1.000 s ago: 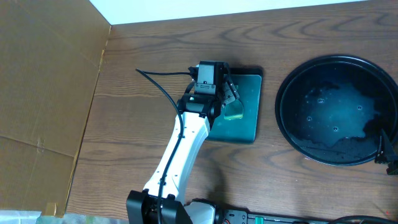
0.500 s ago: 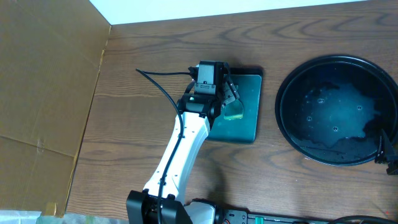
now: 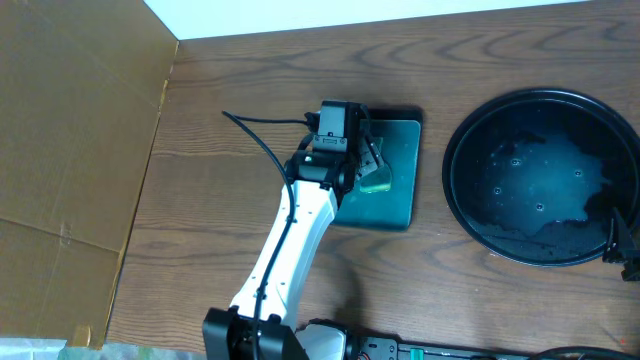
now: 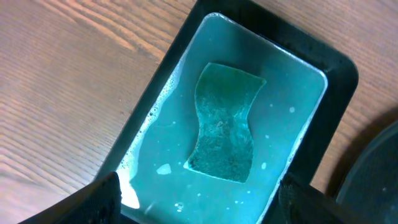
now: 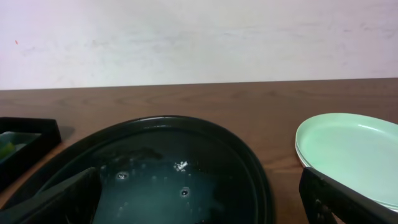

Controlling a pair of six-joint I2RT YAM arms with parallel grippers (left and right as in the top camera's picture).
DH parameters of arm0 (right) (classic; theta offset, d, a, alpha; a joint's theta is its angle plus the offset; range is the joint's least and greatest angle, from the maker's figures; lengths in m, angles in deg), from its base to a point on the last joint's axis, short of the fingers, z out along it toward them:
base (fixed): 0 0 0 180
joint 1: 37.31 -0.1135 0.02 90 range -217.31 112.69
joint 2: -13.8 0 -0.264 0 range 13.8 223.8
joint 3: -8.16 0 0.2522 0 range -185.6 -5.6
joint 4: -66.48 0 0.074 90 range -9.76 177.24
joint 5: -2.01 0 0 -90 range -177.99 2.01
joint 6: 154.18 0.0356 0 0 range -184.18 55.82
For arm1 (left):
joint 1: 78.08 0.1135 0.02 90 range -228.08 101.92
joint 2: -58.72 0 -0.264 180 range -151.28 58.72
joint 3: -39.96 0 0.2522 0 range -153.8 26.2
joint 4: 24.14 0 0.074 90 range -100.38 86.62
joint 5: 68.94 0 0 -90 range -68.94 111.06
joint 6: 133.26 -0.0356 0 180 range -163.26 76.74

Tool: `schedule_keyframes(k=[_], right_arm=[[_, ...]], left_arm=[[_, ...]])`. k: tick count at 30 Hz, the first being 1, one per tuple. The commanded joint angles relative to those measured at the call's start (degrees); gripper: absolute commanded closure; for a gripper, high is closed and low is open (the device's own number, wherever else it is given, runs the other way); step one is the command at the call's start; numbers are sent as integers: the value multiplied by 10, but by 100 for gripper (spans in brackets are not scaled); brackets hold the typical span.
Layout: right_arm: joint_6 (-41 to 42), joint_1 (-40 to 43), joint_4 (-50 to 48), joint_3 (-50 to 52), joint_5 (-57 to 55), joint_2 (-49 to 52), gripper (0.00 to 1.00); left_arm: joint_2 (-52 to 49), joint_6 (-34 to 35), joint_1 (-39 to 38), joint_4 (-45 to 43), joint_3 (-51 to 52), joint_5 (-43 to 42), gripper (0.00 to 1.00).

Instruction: Clean dirty plates on tray and stack at the side

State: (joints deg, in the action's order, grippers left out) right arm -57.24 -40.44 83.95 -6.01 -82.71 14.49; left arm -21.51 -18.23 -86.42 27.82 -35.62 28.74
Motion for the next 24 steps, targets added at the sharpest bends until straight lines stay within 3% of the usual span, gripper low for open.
schedule_keyframes(k=[1,6,13,24], right_arm=[[-8,-3,3,1,-7,-3,1],[-8,-3,3,1,-7,-3,1],[-8,-3,3,1,-7,-3,1],[-8,-3,3,1,-7,-3,1]], left_arm=[[50,-97,3,2,13,9,18],[143,-225,3,0,67,-10,18],[316,-307,3,-58,199,-10,18],[635,-314,52,-109,376,-11,18]])
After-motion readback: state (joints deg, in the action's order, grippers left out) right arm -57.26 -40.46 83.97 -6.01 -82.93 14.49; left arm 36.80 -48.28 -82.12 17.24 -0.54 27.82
